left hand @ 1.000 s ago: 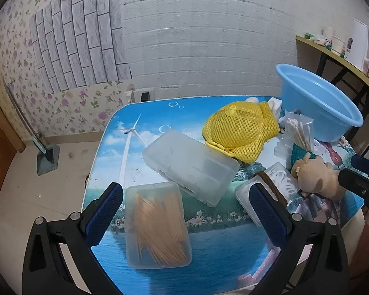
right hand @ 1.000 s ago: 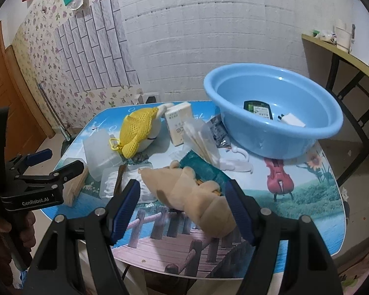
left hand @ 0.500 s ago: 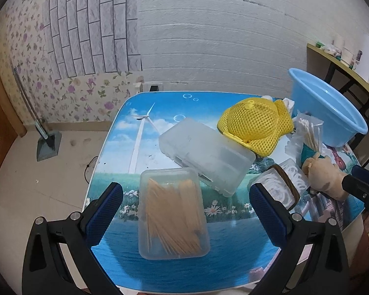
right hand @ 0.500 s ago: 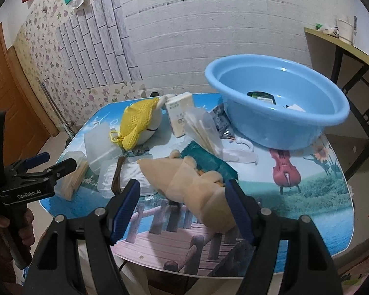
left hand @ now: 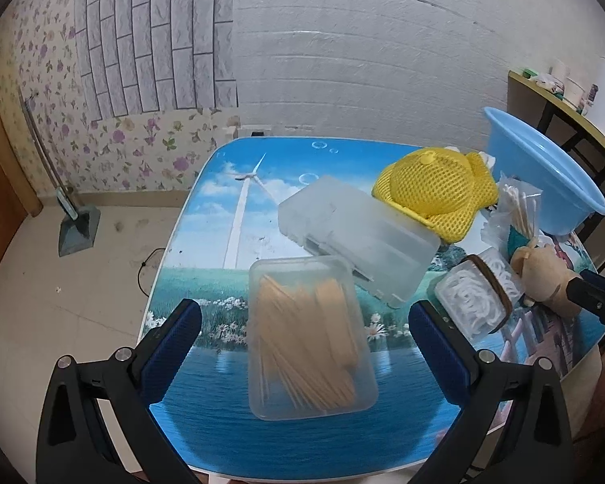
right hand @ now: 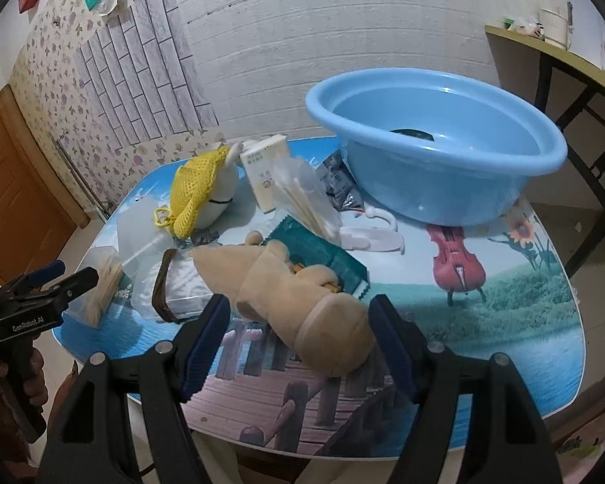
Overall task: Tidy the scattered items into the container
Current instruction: 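Move the left tool to the toothpick box while the right tool approaches the beige plush toy, then close the left tool on the toothpick box while the right tool grips the plush toy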
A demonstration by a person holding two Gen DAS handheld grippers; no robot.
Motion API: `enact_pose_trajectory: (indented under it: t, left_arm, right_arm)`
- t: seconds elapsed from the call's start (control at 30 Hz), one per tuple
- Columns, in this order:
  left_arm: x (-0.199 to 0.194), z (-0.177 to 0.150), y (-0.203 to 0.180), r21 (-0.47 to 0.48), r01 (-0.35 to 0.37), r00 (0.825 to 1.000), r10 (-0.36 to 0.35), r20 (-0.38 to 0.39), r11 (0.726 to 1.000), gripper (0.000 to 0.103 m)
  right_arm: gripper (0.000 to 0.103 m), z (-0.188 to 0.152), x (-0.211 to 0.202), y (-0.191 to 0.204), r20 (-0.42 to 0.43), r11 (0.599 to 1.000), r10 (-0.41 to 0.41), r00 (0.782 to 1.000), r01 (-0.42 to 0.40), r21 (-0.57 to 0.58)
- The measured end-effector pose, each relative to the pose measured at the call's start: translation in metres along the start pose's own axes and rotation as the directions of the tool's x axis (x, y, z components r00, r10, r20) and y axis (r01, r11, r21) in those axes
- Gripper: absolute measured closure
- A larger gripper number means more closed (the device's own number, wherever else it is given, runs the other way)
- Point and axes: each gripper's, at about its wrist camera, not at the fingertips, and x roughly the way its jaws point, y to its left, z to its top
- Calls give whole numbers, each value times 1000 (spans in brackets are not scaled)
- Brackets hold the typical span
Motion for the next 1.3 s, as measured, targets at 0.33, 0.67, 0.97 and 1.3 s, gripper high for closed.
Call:
enact_pose_trajectory:
  t: [0.33, 0.67, 0.97, 1.3]
  left_arm:
    - [19, -8, -3, 5, 7, 999, -7, -48, 1000, 0]
    - [31, -13, -1, 10, -13, 998, 14, -64, 1000, 0]
    - [24, -15, -2, 38, -11, 999, 13, -38, 999, 36]
    - [5, -17, -2, 30, -6, 1000, 6, -14, 1000, 41]
  right_arm:
    - [31, -2, 8, 4, -46, 995, -19, 999, 14, -101]
    - [31, -5, 23, 5, -88, 993, -25, 996, 15, -119]
    - [45, -10, 27, -1, -116, 995, -28, 993, 17, -95]
    - [52, -12, 1, -6, -57, 998, -4, 998, 1, -66]
